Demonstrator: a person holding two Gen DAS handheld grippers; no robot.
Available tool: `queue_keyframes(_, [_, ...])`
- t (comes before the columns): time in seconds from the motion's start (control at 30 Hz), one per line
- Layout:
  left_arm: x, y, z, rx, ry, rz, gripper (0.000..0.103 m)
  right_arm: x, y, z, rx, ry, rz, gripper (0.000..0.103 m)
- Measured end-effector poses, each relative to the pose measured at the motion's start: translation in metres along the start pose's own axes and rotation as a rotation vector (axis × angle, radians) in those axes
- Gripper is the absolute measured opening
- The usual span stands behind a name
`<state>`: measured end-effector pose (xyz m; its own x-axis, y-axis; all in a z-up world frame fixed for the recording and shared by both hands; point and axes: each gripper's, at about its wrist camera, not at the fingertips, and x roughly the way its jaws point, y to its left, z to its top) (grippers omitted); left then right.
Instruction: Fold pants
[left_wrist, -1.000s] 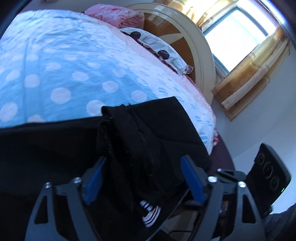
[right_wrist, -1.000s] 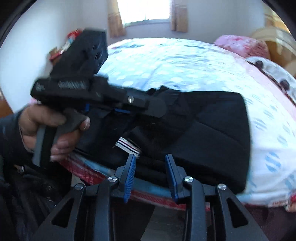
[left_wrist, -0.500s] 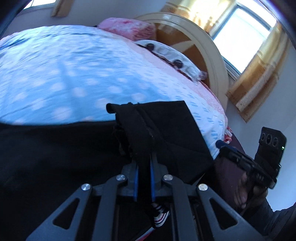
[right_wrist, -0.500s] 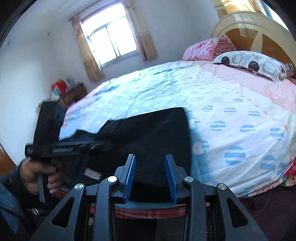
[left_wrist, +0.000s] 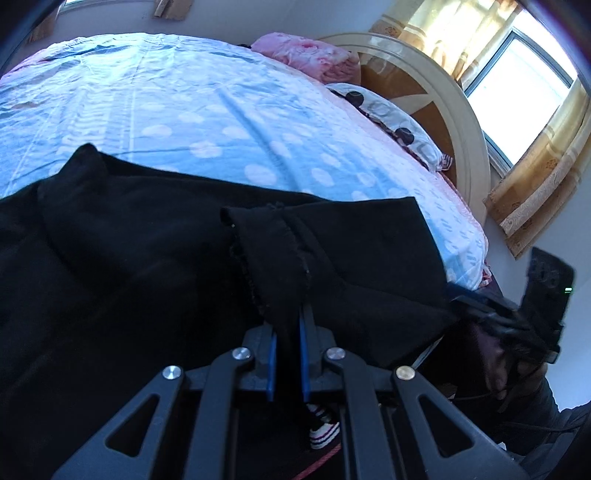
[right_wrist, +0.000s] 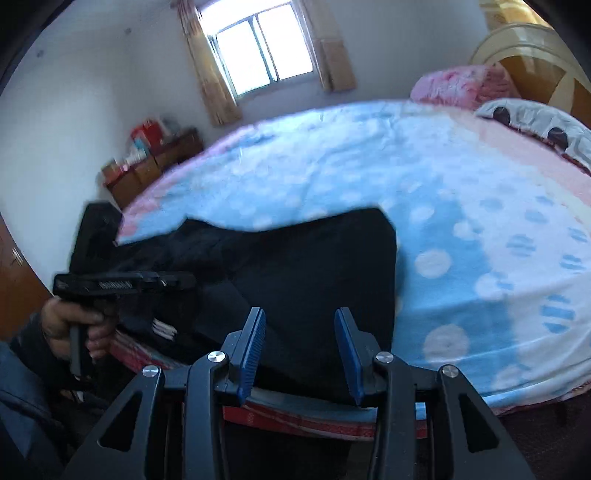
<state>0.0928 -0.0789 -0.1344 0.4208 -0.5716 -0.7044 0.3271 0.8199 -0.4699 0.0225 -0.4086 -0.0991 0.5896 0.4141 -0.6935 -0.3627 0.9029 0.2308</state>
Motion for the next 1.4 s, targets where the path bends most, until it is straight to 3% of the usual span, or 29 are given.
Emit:
queue_keyframes(0.1, [0.0,0.004,-0.001,-0.005,0.003,-0.014,0.01,0.019,-0.005,-0.007,0.016,0.075,-0.019,0.042])
queue_keyframes(0.3, [-0.013,0.01,-0.002,-0.025,-0.014,-0.014,0.01,0.006,0.005,0.0,-0.001,0.016,0.018,0.045])
queue_keyframes(0.33, [-0.013,0.01,-0.004,-0.026,-0.011,-0.016,0.01,0.013,0.005,-0.001,-0.003,0.04,0.002,0.051])
queue_keyframes(0.4, [-0.006,0.011,-0.006,-0.033,0.005,-0.015,0.01,0.03,0.001,-0.008,-0.003,0.099,-0.024,0.051])
queue_keyframes(0.5, [-0.002,0.016,-0.006,-0.06,0.012,-0.012,0.019,0.03,0.009,-0.003,-0.047,0.098,-0.052,0.051])
queue_keyframes(0.57, [-0.006,0.017,-0.006,-0.065,0.003,-0.029,0.024,0.023,0.013,0.004,-0.057,0.082,-0.024,0.051])
queue_keyframes(0.7, [-0.009,0.011,-0.006,-0.01,-0.009,0.028,0.032,0.013,0.009,0.033,-0.017,0.013,0.048,0.051])
queue_keyframes(0.83, [-0.012,0.009,-0.005,0.022,-0.032,0.072,0.042,0.033,-0.011,0.069,0.052,-0.047,0.055,0.051])
queue_keyframes(0.93, [-0.014,0.011,-0.005,0.03,-0.037,0.085,0.045,0.082,-0.041,0.081,0.153,0.091,0.002,0.052])
queue_keyframes(1.03, [-0.017,0.009,-0.005,0.058,-0.053,0.124,0.054,0.078,-0.046,0.087,0.204,0.054,0.065,0.052])
queue_keyframes(1.13, [-0.017,0.005,-0.005,0.085,-0.061,0.169,0.062,0.051,-0.037,0.084,0.199,0.014,0.038,0.052])
queue_keyframes(1.27, [-0.013,0.004,-0.004,0.113,-0.054,0.229,0.065,0.024,-0.02,0.056,0.175,0.015,0.107,0.053])
queue_keyframes(1.4, [-0.009,0.004,-0.003,0.124,-0.051,0.24,0.071,0.031,-0.013,0.019,0.158,0.1,0.096,0.054])
